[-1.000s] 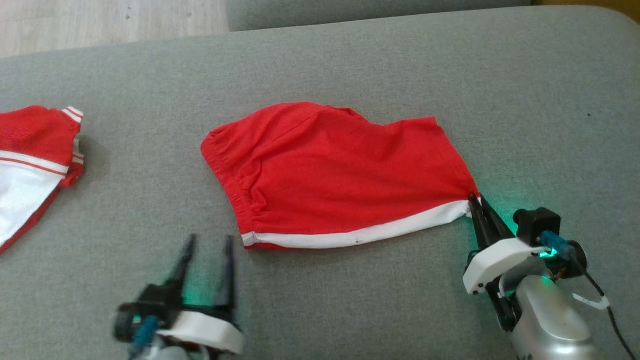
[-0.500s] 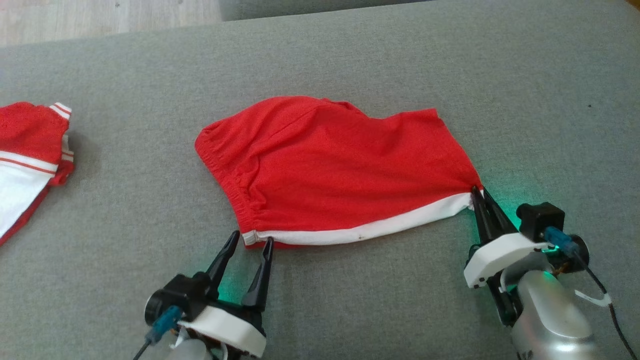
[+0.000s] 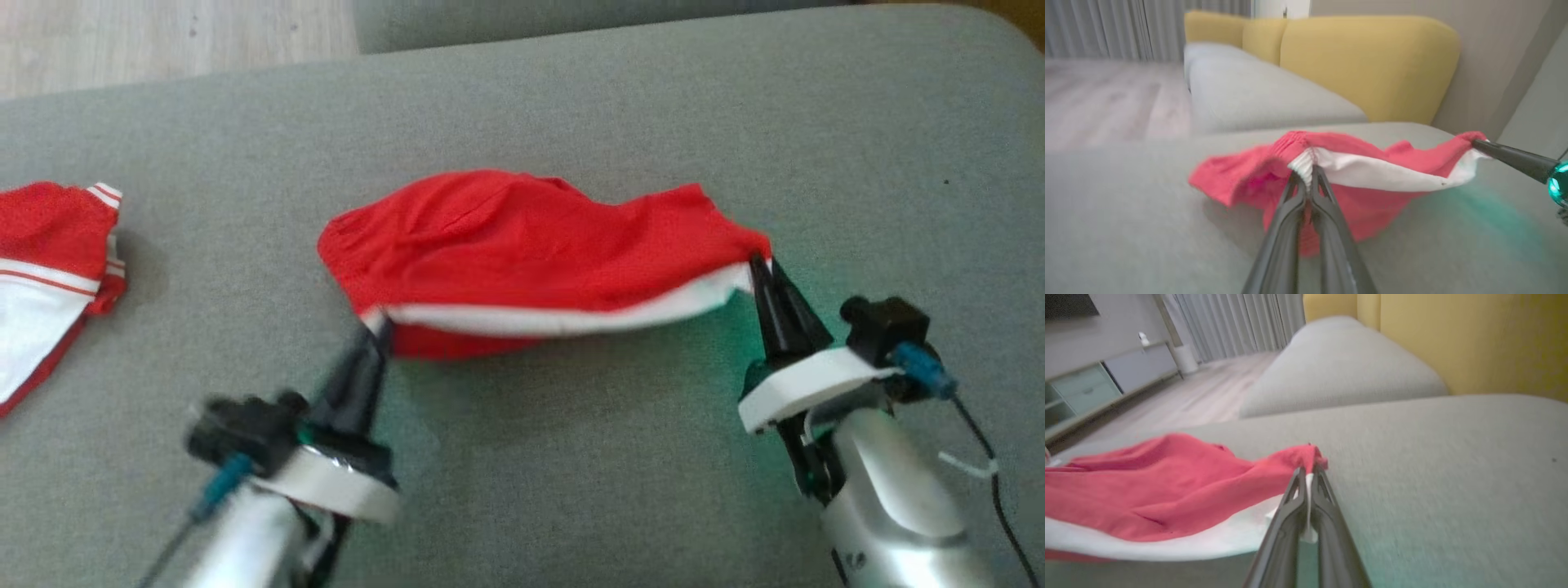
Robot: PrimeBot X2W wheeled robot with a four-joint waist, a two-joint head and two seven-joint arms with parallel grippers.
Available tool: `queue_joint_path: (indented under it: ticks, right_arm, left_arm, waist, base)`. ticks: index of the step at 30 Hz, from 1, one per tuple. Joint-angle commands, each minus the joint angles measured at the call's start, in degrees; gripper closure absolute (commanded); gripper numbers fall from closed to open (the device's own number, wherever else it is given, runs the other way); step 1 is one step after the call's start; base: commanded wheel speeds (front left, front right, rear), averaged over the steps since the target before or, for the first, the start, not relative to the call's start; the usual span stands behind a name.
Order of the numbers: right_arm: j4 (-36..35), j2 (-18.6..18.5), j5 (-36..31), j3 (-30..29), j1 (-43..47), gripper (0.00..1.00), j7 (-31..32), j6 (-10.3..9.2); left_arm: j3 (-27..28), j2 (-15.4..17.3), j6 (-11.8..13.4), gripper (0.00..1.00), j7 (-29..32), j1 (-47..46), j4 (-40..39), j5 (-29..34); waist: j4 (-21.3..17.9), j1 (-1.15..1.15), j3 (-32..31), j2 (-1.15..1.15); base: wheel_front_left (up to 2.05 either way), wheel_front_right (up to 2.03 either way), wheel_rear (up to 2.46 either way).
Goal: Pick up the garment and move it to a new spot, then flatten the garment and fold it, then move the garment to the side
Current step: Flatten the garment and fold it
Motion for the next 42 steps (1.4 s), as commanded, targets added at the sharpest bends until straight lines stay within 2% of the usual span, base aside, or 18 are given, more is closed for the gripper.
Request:
queue_joint_path:
  ticks: [1,5,6,12,16,19,22,26,30,33,36,39,42]
  right_arm:
    - [-3.71,-0.85,2.15,1.76,-2.37,1.00,-0.21,-0.06]
    - [-11.04,-3.70,9.48,2.61,-5.91,1.00,-0.21,-0.06]
    - [-11.04,-3.70,9.48,2.61,-5.91,1.00,-0.21,-0.06]
    - [-20.21,-8.92,19.34,3.30,-14.09,1.00,1.10,-0.06]
    - [-24.44,-12.18,21.84,2.03,-20.38,1.00,4.90,-0.06]
    - [-25.39,-13.66,21.03,1.07,-25.19,1.00,7.37,-0.06]
    - [-24.33,-14.34,17.90,1.78,-30.16,1.00,8.46,-0.06]
    - [-19.13,-13.33,14.60,3.45,-37.75,1.00,8.13,-0.06]
    - [-12.34,-11.49,11.78,1.51,-46.10,1.00,4.07,-0.06]
    - [-8.97,-10.30,10.48,0.09,-49.58,1.00,1.60,-0.06]
    - [-7.88,-10.06,9.89,1.64,-47.93,1.00,0.49,-0.06]
    - [-6.99,-10.54,12.12,2.74,-38.93,1.00,-0.01,-0.06]
    - [-7.62,-10.68,16.36,2.50,-28.81,1.00,-0.14,-0.06]
  left_arm:
    - [3.59,2.15,0.09,1.00,-0.30,-3.97,-3.88,1.34]
    - [6.44,6.86,0.09,1.00,-0.30,-8.31,-10.23,4.06]
    - [6.44,6.86,0.09,1.00,-0.30,-8.31,-10.23,4.06]
    - [8.39,15.48,0.09,1.00,-0.30,-16.76,-17.20,4.91]
    - [7.99,19.09,0.09,1.00,2.42,-23.69,-19.58,2.73]
    - [7.29,19.82,0.09,1.00,5.49,-29.21,-19.76,1.32]
    - [7.47,17.56,0.49,1.00,8.04,-34.30,-17.51,-0.95]
    - [7.02,15.14,1.88,1.00,8.56,-41.70,-12.23,0.50]
    - [5.93,13.04,2.64,1.00,4.60,-49.06,-4.85,3.69]
    - [5.72,10.18,3.64,1.00,1.25,-52.21,-1.18,4.72]
    - [4.90,8.23,3.26,1.00,0.09,-50.50,1.34,4.67]
    - [4.93,6.31,3.01,1.00,-0.25,-41.60,3.29,3.58]
    - [7.47,4.01,3.77,1.00,-0.28,-31.40,2.02,2.47]
  waist:
    - [0.10,0.00,-0.95,0.00]
    - [0.23,0.00,-2.69,0.00]
    - [0.23,0.00,-2.69,0.00]
    - [0.02,0.00,-4.74,0.00]
    - [0.25,0.00,-4.03,0.00]
    - [0.68,0.00,-1.77,0.00]
    - [0.99,0.00,1.37,0.00]
    - [0.96,0.00,6.39,0.00]
    - [0.64,0.00,9.85,0.00]
    - [0.69,0.00,10.87,0.00]
    - [0.30,0.00,11.05,0.00]
    - [-0.45,0.00,10.28,0.00]
    - [-0.79,0.00,9.57,0.00]
  base:
    - [0.00,0.00,0.00]
    - [0.00,0.00,0.00]
    - [0.00,0.00,0.00]
    - [0.00,0.00,0.00]
    - [0.00,0.00,0.00]
    - [0.00,0.00,0.00]
    - [0.00,0.00,0.00]
    - [0.00,0.00,0.00]
    - [0.00,0.00,0.00]
    - [0.00,0.00,0.00]
    - [0.00,0.00,0.00]
    - [0.00,0.00,0.00]
    - [0.00,0.00,0.00]
